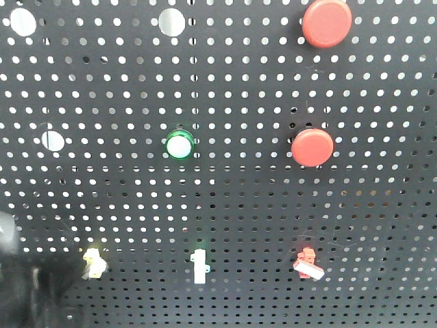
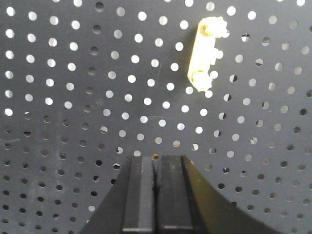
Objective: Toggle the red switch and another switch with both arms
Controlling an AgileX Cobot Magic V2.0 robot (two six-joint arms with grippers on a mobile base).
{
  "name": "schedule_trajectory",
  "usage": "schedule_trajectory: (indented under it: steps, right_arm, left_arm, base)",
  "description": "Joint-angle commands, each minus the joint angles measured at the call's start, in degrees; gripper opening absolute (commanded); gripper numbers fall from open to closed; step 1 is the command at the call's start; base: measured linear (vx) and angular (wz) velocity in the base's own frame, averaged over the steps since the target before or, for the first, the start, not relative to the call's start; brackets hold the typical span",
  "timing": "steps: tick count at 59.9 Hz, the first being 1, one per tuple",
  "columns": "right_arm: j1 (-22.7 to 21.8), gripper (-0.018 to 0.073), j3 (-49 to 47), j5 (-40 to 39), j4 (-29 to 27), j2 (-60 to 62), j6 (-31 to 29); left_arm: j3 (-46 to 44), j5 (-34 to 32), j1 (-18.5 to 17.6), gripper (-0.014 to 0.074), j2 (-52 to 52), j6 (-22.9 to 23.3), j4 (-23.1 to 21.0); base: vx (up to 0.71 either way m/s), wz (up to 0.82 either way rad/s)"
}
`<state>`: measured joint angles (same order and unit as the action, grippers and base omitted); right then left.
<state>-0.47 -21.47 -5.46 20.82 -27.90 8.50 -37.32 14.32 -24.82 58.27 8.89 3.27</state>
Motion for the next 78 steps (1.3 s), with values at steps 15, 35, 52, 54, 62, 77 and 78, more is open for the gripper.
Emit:
schedule_trajectory:
  steps: [15, 35, 52, 54, 62, 77, 78]
  right_arm:
    - [-0.2, -0.0006, -1.9, -5.1, 0.2, -0.5, 1.0]
    - [-0.2, -0.0006, -1.9, -16.1, 15.9, -4.4, 20.4]
    - [-0.2, -0.0006, -5.5, -27.6, 43.2, -13.7, 44.4]
    - [-0.2, -0.0006, -6.3, -27.7, 44.1, -14.7, 45.2]
    - [-0.2, -0.0006, -9.5, -30.3, 44.0, -17.5, 46.1]
    - [5.7, -0.0006, -11.9, -28.7, 42.0, -21.2, 45.7]
    - [6.8, -0.0006, -12.0, -27.9, 41.9, -21.4, 45.4]
  left_arm:
    - [-1.8, -5.1, 0.0, 0.0002, -7.5, 0.7, -1.7]
    - [-1.8, -7.2, 0.1, 0.0002, -13.5, 0.6, -1.5]
    - [-1.8, -7.2, 0.1, 0.0002, -13.6, 0.6, -1.5]
    - [-1.8, -7.2, 0.1, 0.0002, -13.6, 0.6, -1.5]
    - [-1.8, -7.2, 0.1, 0.0002, -13.6, 0.6, -1.5]
    - [-1.8, -7.5, 0.1, 0.0002, -13.3, 0.6, -1.5]
    - [-1.8, -7.5, 0.1, 0.0002, -13.3, 0.6, -1.5]
  base:
    - [0.0, 0.0]
    - [0.0, 0.0]
    - [0.0, 0.0]
    - [0.0, 0.0]
    - [0.0, 0.0]
    - [0.0, 0.0]
    - [0.0, 0.0]
